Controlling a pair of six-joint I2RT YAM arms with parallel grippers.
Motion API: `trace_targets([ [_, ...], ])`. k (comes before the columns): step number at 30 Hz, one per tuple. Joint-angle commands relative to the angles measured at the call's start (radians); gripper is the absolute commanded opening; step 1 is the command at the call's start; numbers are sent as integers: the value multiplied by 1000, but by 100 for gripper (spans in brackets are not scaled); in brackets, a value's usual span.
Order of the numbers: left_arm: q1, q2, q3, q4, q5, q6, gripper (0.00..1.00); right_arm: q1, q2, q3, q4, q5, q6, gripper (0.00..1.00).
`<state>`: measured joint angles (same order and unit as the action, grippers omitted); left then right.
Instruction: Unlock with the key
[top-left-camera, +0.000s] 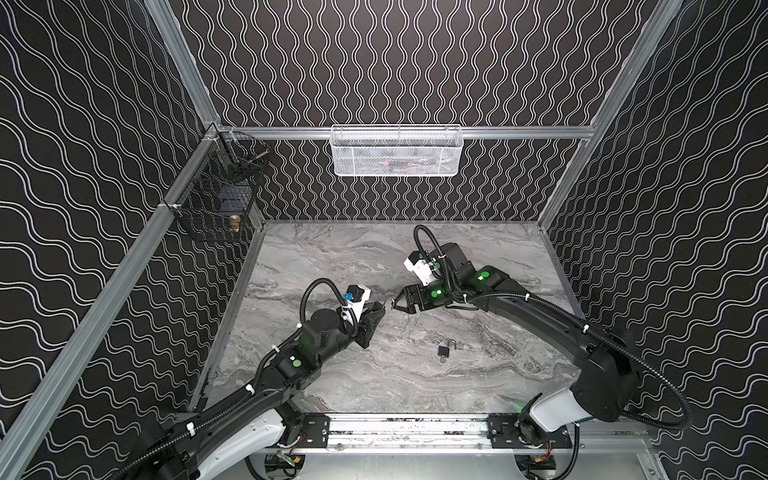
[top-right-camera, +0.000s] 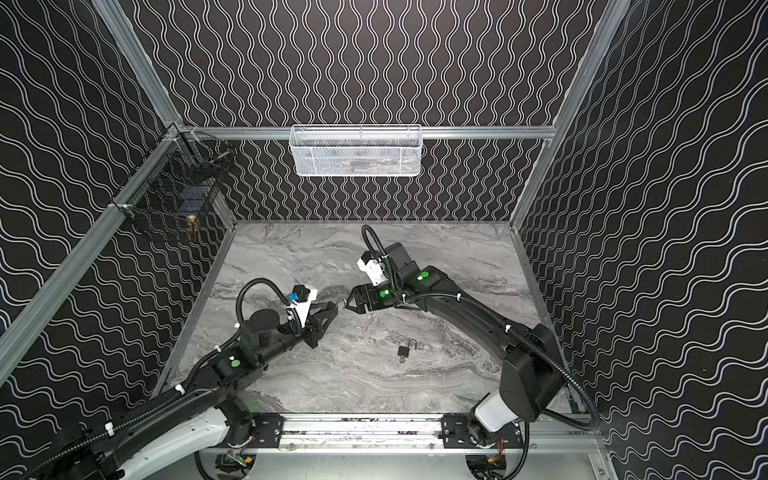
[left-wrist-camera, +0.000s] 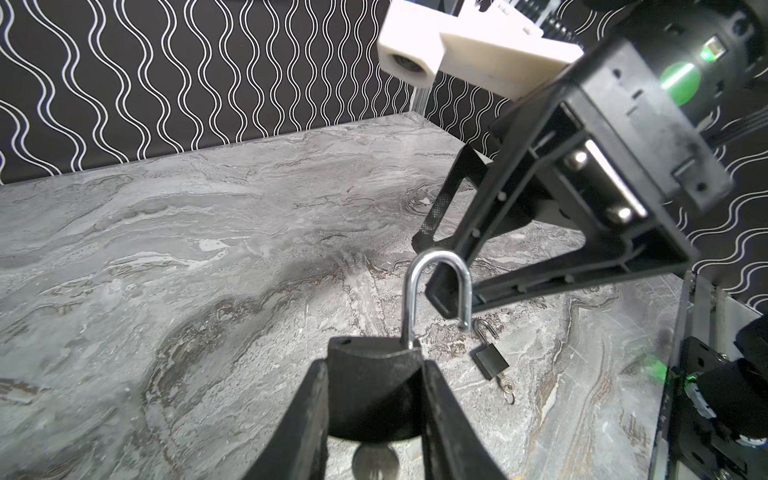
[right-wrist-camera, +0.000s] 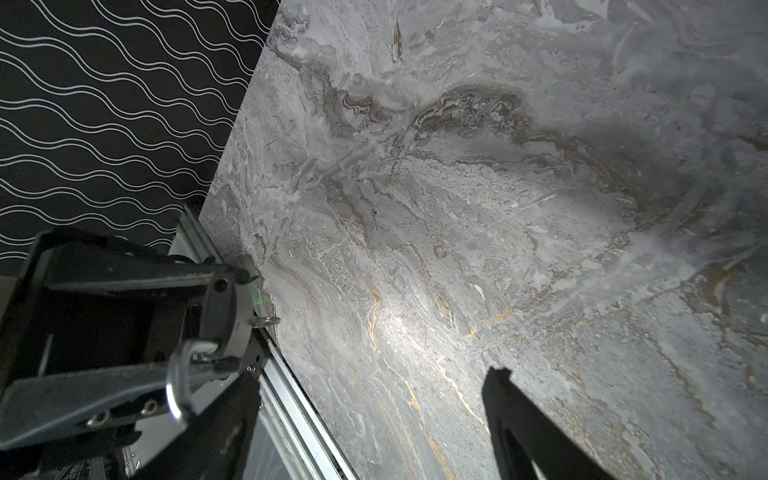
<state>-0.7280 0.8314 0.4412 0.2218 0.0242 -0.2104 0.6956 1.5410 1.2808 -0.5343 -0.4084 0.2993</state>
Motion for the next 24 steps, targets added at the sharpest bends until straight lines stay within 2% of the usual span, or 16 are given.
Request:
trace_targets([
  [1,0,-8,27,-7,-45,-22,0,-10,-12,9,-41,108,13,86],
  [4,-1,11,76,-134,-107,-75,0,-27,-44,-14,-46,207,34,86],
  [9,-19,108,181,-378,-189,-215,0,-62,-134,-142,52,353,104,87],
  [13,-95,186,245,-519,-259,-351,0,-99,-192,-253,131,423,187,87],
  [16,-150,269,295,-638,-315,-454,0,-108,-234,-349,217,433,222,87],
  [19,-193,344,316,-685,-347,-525,0,-114,-260,-404,256,449,250,88],
  [24,-230,454,318,-653,-347,-601,0,-124,-282,-450,295,446,272,88],
])
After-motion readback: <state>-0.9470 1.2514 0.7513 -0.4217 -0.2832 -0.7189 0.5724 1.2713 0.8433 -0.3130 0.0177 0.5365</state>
